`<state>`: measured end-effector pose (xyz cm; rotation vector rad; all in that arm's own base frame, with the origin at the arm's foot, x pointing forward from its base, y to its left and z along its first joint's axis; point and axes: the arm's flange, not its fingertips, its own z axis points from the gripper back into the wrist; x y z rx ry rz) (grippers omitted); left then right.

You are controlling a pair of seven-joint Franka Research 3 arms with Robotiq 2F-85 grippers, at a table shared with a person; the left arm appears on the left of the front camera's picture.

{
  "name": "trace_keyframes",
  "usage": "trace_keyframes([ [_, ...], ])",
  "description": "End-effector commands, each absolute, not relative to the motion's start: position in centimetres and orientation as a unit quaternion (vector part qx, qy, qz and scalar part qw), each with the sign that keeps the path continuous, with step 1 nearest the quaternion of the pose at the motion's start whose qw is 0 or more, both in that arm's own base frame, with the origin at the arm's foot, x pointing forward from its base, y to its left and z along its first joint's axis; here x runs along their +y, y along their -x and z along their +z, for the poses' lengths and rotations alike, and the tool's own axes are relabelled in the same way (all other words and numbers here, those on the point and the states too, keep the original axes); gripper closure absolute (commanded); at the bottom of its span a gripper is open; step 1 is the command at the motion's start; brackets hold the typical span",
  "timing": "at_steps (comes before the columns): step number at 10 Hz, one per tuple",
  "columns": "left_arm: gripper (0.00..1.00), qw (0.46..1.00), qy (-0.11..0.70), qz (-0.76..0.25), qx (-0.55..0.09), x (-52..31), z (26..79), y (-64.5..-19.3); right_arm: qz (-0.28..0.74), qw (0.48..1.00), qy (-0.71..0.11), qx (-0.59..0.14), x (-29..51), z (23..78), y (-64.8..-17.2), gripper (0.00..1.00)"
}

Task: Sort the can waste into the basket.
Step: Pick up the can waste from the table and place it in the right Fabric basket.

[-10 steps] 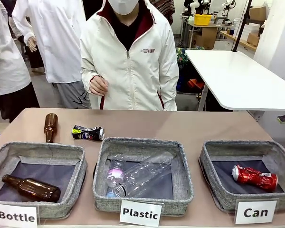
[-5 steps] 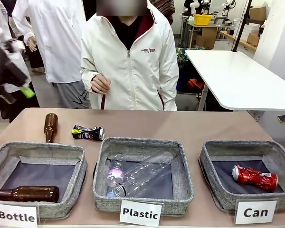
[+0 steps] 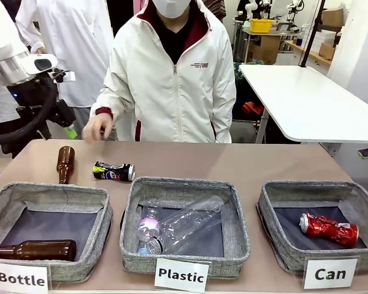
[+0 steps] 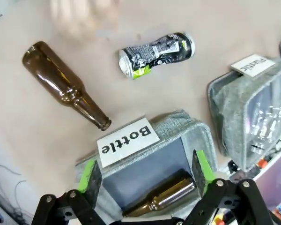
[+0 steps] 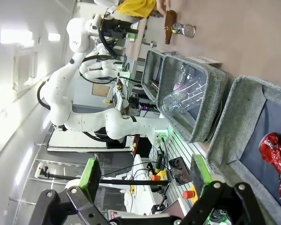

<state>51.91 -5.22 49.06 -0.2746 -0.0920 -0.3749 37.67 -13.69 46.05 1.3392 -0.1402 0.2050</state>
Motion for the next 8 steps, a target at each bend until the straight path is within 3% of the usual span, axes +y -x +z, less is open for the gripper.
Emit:
trace_keyframes([
  [1, 0.0, 0.972, 0.136, -0.187, -0.044, -5.5, 48.9, -52.0, 0.103, 0.775, -0.62, -0.067, -13.8, 46.2, -37.5, 0.0],
  [2, 0.0, 0.947, 0.206, -0.238, -0.059, -0.1, 51.1, -49.6, 0.103, 0.775, -0.62, -0.067, -13.8, 46.2, -37.5, 0.0],
  [4, 0.0, 0.923, 0.364, -0.086, -0.091, 16.9, 54.6, -48.6, 0.103, 0.775, -0.62, -0.067, -13.8, 46.2, -37.5, 0.0],
  [7, 0.0, 0.867, 0.476, -0.011, -0.145, 26.0, 50.3, -43.3, 0.103, 0.775, -0.62, -0.067, -13.8, 46.2, -37.5, 0.0],
  [8, 0.0, 0.839, 0.513, 0.077, -0.164, 29.0, 48.3, -42.2, 0.103, 0.775, -0.62, -0.067, -13.8, 46.2, -37.5, 0.0],
])
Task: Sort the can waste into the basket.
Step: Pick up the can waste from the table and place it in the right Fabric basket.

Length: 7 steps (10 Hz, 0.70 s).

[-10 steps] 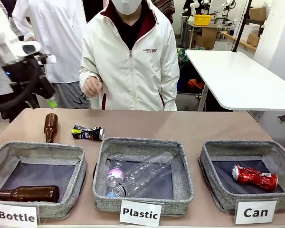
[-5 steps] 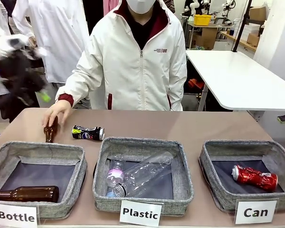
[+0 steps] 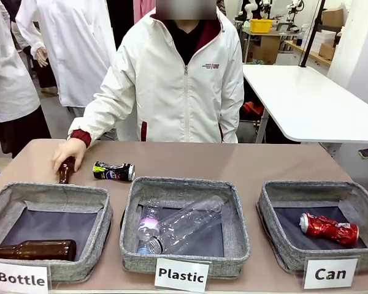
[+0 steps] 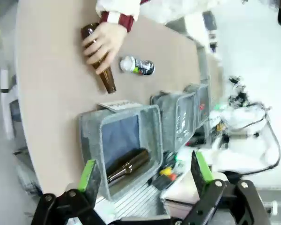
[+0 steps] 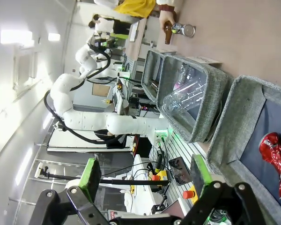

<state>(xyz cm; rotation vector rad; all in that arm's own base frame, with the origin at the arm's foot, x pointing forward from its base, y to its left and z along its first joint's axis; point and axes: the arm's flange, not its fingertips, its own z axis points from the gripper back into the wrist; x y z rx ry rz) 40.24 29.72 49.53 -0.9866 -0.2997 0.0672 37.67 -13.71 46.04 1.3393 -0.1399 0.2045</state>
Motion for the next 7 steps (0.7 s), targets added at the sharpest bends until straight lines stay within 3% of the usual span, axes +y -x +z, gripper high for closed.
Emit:
trace_keyframes([
  [1, 0.0, 0.819, 0.538, 0.098, -0.17, 30.9, 46.6, -41.3, 0.103, 0.775, -0.62, -0.067, -13.8, 46.2, -37.5, 0.0],
  [4, 0.0, 0.792, 0.573, 0.13, -0.166, 33.1, 44.1, -40.1, 0.103, 0.775, -0.62, -0.067, -13.8, 46.2, -37.5, 0.0],
  [7, 0.0, 0.799, 0.562, 0.139, -0.161, 32.7, 44.1, -40.0, 0.103, 0.775, -0.62, -0.067, -13.8, 46.2, -37.5, 0.0],
])
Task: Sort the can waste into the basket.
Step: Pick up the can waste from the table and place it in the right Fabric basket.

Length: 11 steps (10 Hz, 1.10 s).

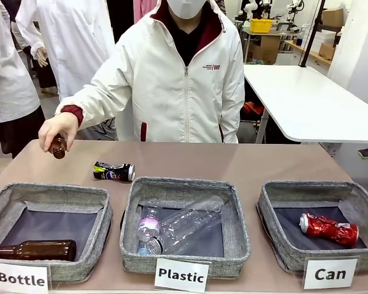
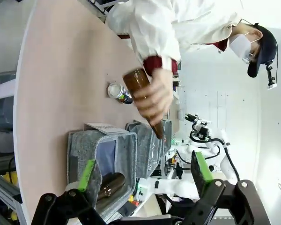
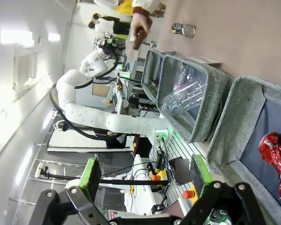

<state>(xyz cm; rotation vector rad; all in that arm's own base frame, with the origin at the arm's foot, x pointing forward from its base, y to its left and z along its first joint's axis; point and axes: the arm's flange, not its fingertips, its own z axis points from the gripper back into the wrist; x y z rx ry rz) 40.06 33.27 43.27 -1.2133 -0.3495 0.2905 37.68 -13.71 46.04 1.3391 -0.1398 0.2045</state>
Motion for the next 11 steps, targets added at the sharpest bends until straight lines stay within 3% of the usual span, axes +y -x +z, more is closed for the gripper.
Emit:
trace_keyframes([
  [1, 0.0, 0.806, 0.554, 0.131, -0.161, 32.1, 44.7, -40.3, 0.103, 0.775, -0.62, -0.067, -13.8, 46.2, -37.5, 0.0],
  [7, 0.0, 0.894, 0.43, 0.057, -0.111, 21.9, 49.4, -47.3, 0.103, 0.775, -0.62, -0.067, -13.8, 46.2, -37.5, 0.0],
  [11, 0.0, 0.819, 0.542, 0.079, -0.173, 34.6, 46.6, -42.1, 0.103, 0.775, -0.62, -0.067, -13.8, 46.2, -37.5, 0.0],
])
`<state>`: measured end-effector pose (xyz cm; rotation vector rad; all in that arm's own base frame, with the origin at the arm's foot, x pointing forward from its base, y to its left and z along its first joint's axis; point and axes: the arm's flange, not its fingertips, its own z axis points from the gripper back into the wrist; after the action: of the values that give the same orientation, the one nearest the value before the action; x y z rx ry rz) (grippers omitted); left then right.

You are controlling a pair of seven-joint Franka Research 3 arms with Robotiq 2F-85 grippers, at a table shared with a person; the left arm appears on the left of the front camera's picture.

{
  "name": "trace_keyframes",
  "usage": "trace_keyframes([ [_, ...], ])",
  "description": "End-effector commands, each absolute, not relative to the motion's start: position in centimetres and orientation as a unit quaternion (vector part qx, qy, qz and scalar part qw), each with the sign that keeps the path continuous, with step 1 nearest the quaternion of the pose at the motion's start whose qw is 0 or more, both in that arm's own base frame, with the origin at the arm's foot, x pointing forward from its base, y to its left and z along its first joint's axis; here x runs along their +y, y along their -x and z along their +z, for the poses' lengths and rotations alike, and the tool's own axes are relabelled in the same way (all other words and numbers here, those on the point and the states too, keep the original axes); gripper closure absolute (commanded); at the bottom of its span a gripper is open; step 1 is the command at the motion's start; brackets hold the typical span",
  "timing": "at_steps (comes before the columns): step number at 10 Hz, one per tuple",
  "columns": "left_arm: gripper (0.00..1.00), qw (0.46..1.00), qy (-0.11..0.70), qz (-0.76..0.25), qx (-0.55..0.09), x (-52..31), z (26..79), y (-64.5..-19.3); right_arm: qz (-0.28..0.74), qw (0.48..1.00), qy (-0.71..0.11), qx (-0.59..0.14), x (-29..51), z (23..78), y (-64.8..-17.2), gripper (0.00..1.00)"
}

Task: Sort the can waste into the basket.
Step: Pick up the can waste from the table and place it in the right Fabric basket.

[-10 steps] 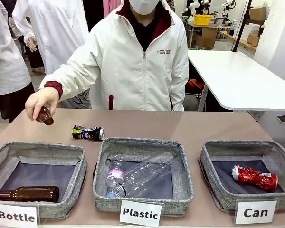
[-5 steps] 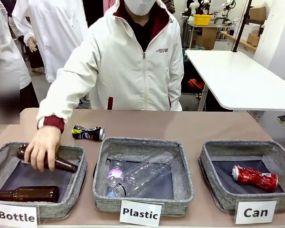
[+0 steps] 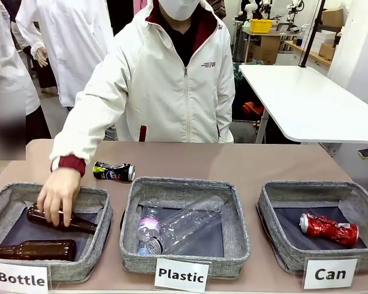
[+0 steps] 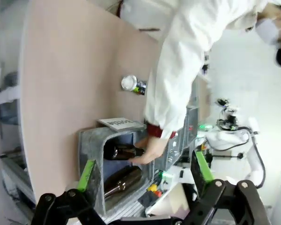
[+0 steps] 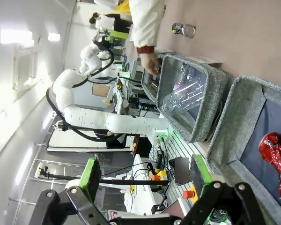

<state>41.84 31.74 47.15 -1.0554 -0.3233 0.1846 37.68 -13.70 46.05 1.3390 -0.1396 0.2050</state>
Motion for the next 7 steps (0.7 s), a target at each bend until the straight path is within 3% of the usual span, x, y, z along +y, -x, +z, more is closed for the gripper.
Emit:
trace_keyframes([
  [1, 0.0, 0.8, 0.573, 0.039, -0.174, 36.0, 45.4, -41.1, 0.103, 0.775, -0.62, -0.067, -13.8, 46.2, -37.5, 0.0],
  [5, 0.0, 0.805, 0.571, 0.047, -0.156, 35.4, 44.9, -42.0, 0.103, 0.775, -0.62, -0.067, -13.8, 46.2, -37.5, 0.0],
  [7, 0.0, 0.846, 0.522, -0.044, -0.099, 30.7, 47.0, -45.2, 0.103, 0.775, -0.62, -0.067, -13.8, 46.2, -37.5, 0.0],
])
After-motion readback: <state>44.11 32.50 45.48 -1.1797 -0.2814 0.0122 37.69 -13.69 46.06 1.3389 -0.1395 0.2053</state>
